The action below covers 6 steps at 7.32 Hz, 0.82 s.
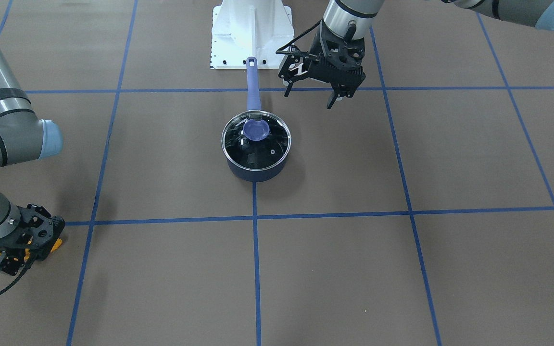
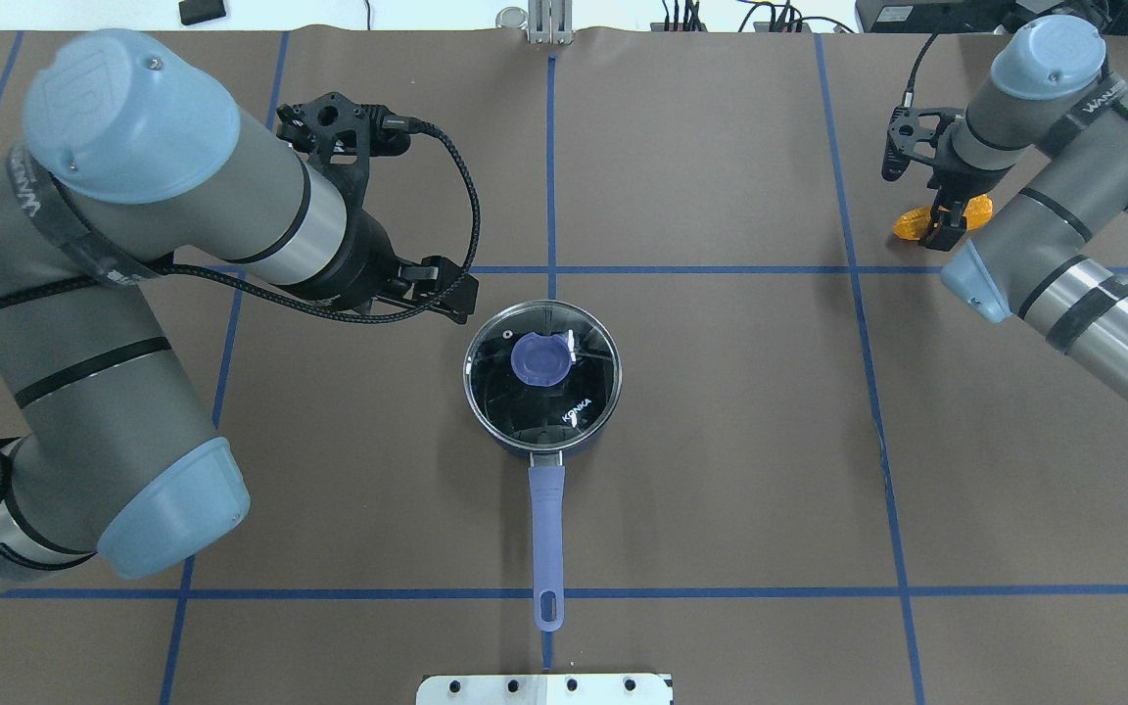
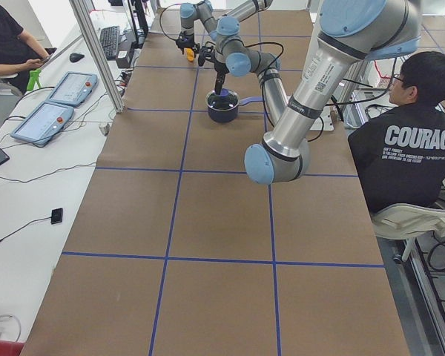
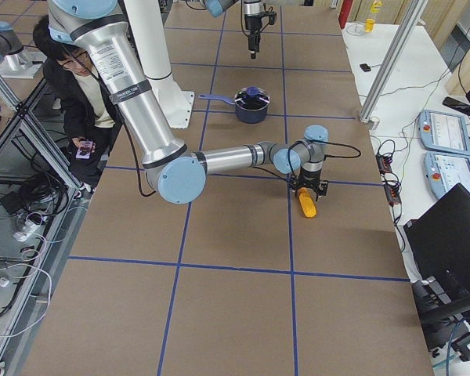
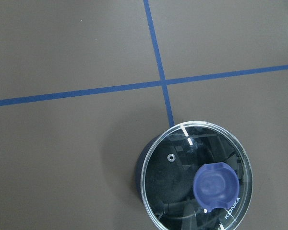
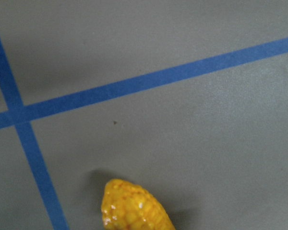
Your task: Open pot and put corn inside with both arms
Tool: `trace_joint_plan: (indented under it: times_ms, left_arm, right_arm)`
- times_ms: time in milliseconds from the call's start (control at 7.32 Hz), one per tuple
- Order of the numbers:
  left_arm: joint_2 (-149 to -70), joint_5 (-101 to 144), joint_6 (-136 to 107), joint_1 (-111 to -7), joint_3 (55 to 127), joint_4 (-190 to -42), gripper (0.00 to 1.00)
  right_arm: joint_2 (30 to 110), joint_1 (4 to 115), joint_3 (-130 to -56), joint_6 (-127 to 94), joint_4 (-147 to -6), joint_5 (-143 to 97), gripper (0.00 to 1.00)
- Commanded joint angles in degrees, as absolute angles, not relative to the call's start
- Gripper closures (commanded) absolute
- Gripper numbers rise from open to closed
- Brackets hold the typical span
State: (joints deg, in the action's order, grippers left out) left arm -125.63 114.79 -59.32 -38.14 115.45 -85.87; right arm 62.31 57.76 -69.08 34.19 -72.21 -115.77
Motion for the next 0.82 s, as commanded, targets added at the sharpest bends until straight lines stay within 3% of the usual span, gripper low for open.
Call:
trace_joint_plan:
  times_ms: [0,410,683]
  left_arm:
    - [-125.68,114.79,-59.33,-38.14,115.49,-85.87,0.02]
    - [-125.68,114.79,-59.33,-38.14,115.49,-85.87,0.02]
    - [-125.68,114.79,-59.33,-38.14,115.49,-85.87,0.02]
  right_arm:
    - [62.31,57.57,-68.91,34.01,-72.25,-115.58,0.34]
    - [62.14,57.57,-68.64,33.93,-72.33,-115.58,0.67]
    - [61.0,58.27,-68.64,32.18,-72.86,-116.27,0.73]
